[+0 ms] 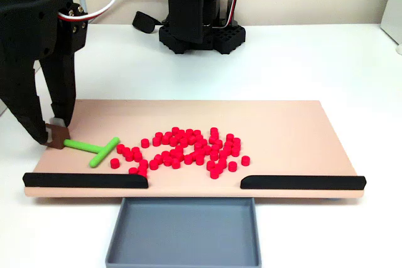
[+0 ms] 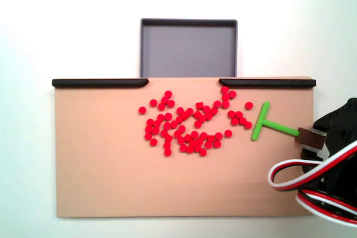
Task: Push granules from right to the grey container
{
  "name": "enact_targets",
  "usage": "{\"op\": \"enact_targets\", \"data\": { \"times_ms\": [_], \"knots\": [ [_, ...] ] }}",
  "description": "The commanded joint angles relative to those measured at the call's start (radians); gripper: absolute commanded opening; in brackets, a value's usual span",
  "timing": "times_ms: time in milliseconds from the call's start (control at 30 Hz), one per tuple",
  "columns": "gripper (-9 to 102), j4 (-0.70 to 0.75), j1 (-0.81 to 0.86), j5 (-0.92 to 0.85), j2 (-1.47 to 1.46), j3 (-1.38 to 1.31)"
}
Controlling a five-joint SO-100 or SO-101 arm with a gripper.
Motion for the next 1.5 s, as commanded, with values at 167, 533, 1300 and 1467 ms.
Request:
{"op": "enact_targets", "data": {
  "times_ms": [167,533,1300,1467],
  "knots": [
    [0,-0.003,-0.017,-0.169,0.003,-0.021],
    [0,0.002,-0.034,-0.143,0.005,-0.021],
    [0,0.002,-0.066,-0.075,-0.012,-0.021],
    [0,0.002,-0.072,-0.063,-0.012,-0.021]
  ]
}}
